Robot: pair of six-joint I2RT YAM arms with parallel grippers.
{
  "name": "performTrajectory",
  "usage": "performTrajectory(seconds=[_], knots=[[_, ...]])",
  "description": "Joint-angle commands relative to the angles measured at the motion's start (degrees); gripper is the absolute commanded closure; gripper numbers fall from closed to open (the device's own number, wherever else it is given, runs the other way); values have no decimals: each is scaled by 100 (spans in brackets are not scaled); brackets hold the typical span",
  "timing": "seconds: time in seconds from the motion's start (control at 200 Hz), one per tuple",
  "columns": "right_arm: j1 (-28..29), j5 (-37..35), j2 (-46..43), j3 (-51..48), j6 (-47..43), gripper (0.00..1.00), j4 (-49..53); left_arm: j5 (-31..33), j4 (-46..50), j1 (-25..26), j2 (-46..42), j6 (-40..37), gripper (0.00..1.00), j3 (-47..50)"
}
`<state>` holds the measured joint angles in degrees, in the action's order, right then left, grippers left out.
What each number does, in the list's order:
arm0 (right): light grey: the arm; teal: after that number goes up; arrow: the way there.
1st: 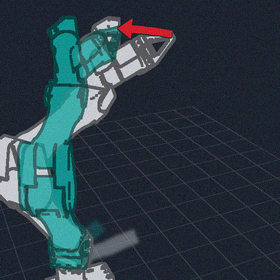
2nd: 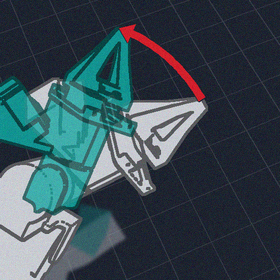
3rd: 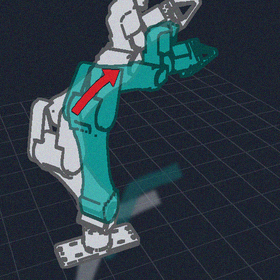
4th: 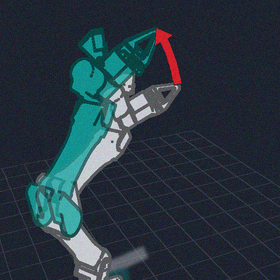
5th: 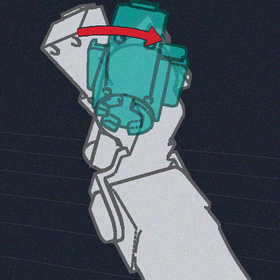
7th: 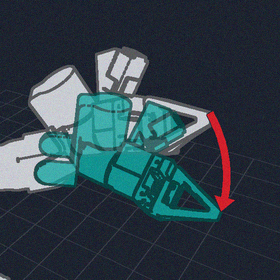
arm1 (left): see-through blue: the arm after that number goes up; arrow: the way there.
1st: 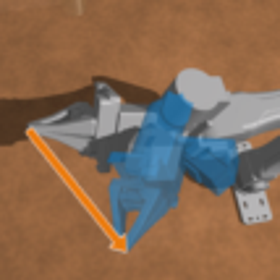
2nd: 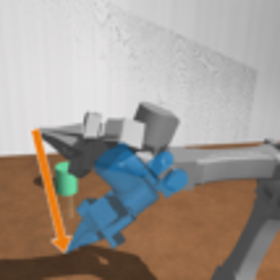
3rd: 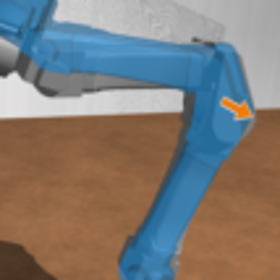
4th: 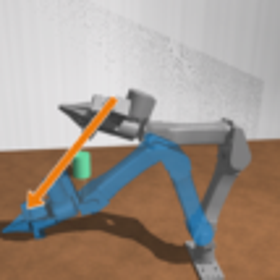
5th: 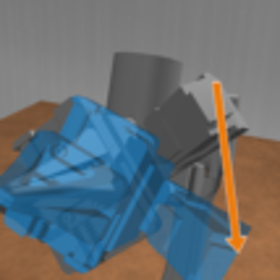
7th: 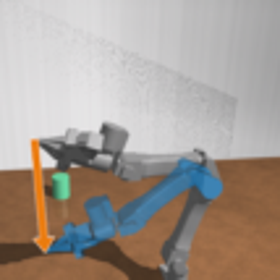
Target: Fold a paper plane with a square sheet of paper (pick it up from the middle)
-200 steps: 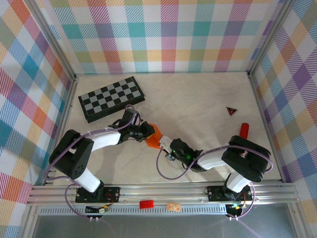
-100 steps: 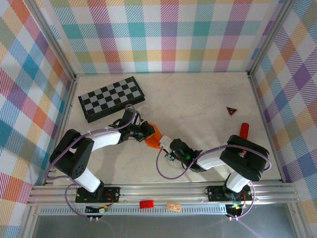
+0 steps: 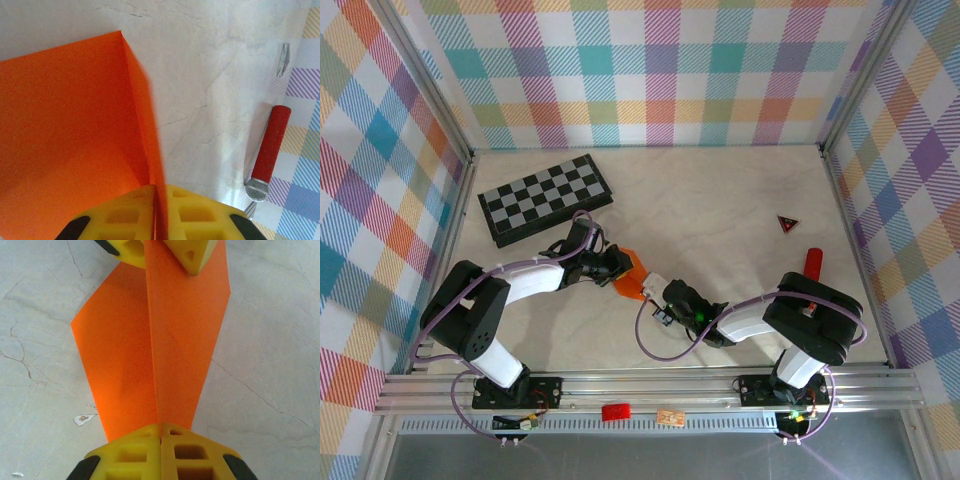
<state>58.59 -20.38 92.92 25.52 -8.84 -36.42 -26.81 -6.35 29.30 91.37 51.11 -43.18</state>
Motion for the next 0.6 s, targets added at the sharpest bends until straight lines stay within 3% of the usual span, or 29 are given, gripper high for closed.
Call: performTrajectory(seconds=[0.0,0.065,0.24,0.415,0.595], knots=[[12,127,26,85,269,95,-54,161,262,50,-96,-133,86,-79],[-34,219,6,92,477,96,-14,278,383,52,-172,-167,82,-84],[-271,799,-43,262,1036,96,601,852,893,50,-534,-271,59,-94],[-416,1251,117,501,1362,95,1026,1468,1436,32,-972,-344,49,-77],[-471,1597,325,773,1497,94,1413,1774,1723,6,-1342,-391,47,-21]])
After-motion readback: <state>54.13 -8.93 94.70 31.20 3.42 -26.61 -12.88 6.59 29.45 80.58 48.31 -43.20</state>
